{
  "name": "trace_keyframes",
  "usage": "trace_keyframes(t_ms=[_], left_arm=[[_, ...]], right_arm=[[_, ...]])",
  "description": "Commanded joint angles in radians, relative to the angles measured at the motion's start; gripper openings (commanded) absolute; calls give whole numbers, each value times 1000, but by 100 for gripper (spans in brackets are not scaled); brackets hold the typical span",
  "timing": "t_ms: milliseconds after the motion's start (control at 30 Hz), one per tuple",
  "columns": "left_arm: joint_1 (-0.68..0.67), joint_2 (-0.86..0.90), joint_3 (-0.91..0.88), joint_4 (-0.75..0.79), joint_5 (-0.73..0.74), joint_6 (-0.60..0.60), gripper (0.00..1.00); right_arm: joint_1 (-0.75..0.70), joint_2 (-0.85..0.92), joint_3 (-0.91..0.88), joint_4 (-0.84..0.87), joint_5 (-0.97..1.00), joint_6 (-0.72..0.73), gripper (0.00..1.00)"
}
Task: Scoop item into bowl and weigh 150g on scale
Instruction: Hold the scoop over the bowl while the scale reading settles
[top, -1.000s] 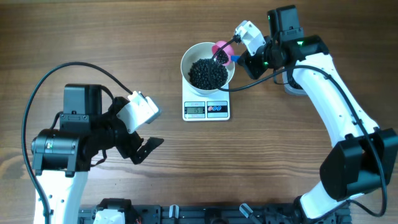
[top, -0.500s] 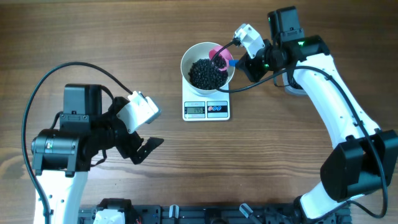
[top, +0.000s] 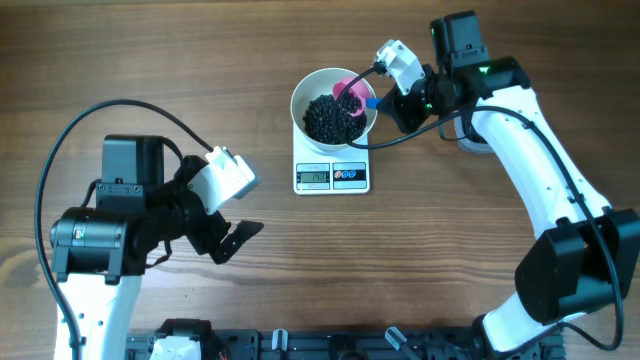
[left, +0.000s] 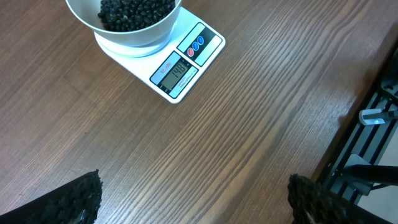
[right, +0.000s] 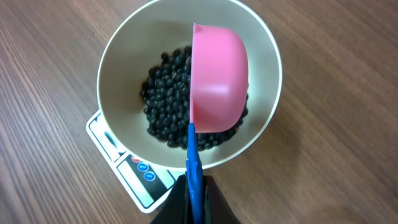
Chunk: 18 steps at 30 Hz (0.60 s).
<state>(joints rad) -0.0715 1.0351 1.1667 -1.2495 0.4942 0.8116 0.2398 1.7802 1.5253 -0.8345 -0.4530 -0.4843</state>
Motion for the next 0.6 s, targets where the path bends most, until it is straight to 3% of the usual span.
trace_keyframes(t_ms=[0,567], left_arm=[[-4,-2,18,3,1,23,100],[-4,-2,18,3,1,23,100]], right_arm=[[5,-31,13,8,-35,-8,4],[13,-60,14,15,-40,40,4]])
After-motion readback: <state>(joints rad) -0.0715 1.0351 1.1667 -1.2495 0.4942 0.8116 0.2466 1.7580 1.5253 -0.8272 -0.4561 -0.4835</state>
